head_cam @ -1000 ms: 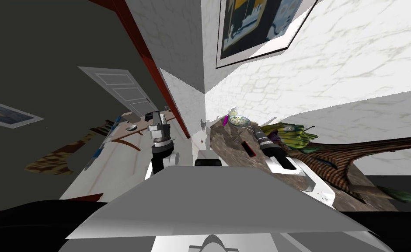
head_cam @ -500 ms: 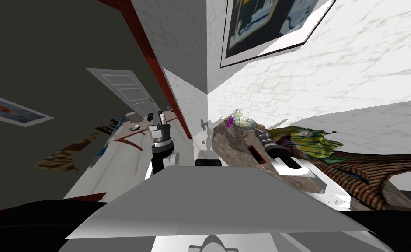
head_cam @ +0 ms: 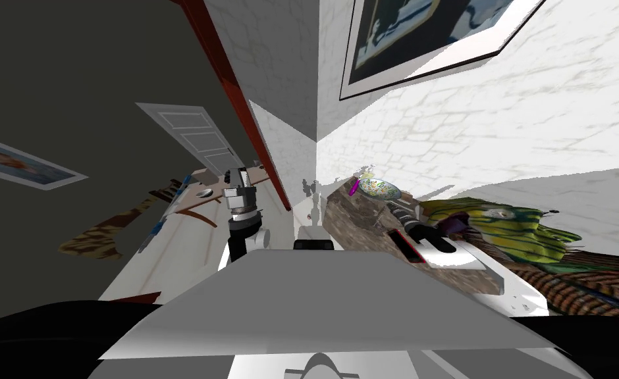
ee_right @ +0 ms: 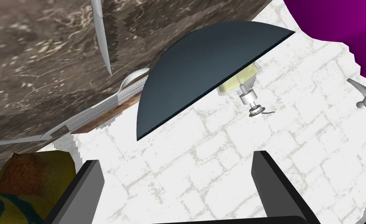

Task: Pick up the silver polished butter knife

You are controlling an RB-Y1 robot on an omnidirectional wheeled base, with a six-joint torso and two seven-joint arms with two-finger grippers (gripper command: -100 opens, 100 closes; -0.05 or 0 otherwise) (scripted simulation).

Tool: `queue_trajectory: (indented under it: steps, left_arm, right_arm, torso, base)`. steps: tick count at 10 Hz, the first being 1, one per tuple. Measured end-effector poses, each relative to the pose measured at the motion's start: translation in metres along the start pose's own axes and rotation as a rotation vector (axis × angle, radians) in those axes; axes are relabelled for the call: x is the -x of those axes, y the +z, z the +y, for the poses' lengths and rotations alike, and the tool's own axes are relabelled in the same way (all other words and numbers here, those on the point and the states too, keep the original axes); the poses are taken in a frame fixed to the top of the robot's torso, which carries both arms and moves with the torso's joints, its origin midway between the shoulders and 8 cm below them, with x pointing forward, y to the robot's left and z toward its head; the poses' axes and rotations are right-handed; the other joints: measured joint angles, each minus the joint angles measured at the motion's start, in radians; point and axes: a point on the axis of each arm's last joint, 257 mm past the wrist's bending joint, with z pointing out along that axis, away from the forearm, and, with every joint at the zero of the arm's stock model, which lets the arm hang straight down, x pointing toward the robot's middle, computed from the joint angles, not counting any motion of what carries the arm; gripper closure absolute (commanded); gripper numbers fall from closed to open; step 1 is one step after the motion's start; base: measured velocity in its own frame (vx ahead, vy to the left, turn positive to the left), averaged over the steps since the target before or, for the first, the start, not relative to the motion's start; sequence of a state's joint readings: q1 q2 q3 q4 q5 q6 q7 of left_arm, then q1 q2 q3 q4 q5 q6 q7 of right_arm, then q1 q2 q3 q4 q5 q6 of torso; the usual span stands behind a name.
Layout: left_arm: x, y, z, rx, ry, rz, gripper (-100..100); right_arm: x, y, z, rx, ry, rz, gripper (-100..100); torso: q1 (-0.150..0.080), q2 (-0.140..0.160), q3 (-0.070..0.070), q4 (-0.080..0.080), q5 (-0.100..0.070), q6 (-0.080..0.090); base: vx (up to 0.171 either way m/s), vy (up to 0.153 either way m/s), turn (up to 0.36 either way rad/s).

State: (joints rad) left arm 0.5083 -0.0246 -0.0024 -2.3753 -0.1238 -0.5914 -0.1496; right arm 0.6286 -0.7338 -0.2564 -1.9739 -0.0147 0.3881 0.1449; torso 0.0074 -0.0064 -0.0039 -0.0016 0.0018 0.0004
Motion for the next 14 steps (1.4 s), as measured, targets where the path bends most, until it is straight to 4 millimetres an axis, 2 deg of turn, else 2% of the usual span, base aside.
queue_trajectory:
  steps: [6,8,13,14]
  left_arm:
    - [0.000,0.000,0.000,0.000,0.000,0.000,0]
    - [0.000,0.000,0.000,0.000,0.000,0.000,0]
    - [0.000,0.000,0.000,0.000,0.000,0.000,0]
    - [0.000,0.000,0.000,0.000,0.000,0.000,0]
  right_arm:
    - [-0.008,-0.008,-0.113,-0.276,-0.116,0.123,-100]
    - [-0.011,-0.019,-0.148,-0.360,-0.151,0.163,-100]
    - [-0.016,-0.044,-0.211,-0.523,-0.210,0.249,-100]
    - [-0.016,-0.045,-0.213,-0.529,-0.212,0.252,0]
  torso:
    - [0.001,-0.002,-0.001,0.000,0.000,0.000]
    - [0.001,-0.001,-0.001,0.000,0.000,0.000]
    - [-0.003,0.002,0.001,0.000,-0.001,0.000]
    - [-0.004,0.004,0.002,0.001,-0.001,0.000]
  base:
    - [0.134,0.108,0.014]
    - [0.117,0.113,0.004]
    - [0.083,0.064,0.005]
    - [0.007,0.006,0.000]
